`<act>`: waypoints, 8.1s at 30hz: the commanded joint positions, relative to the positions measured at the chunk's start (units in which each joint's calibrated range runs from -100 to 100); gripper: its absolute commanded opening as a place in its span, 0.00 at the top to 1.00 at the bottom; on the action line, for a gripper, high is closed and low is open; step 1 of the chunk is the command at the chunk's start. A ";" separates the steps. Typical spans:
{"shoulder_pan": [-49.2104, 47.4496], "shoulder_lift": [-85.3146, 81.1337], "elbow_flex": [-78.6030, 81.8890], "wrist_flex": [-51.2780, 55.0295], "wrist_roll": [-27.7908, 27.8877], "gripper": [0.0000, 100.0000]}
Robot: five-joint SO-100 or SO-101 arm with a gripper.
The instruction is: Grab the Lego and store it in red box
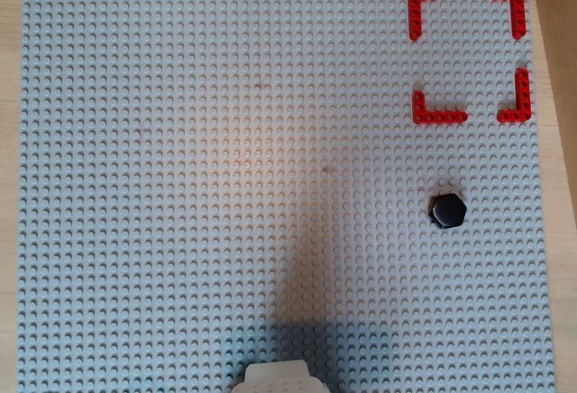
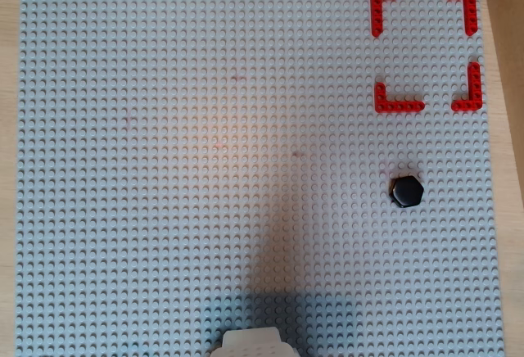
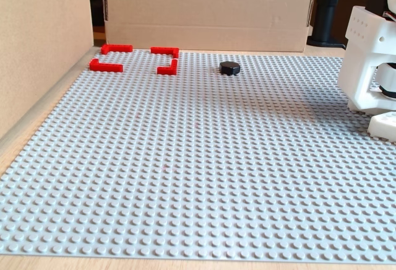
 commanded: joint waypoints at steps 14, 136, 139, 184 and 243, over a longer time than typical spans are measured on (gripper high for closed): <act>-0.22 -0.42 -0.07 0.24 0.09 0.98; 36.10 64.75 27.30 -50.72 -0.58 0.89; 36.92 70.85 24.48 -49.41 -0.53 0.89; 30.45 89.92 17.57 -45.55 -2.82 0.83; 33.95 99.33 8.39 -42.74 -2.77 0.94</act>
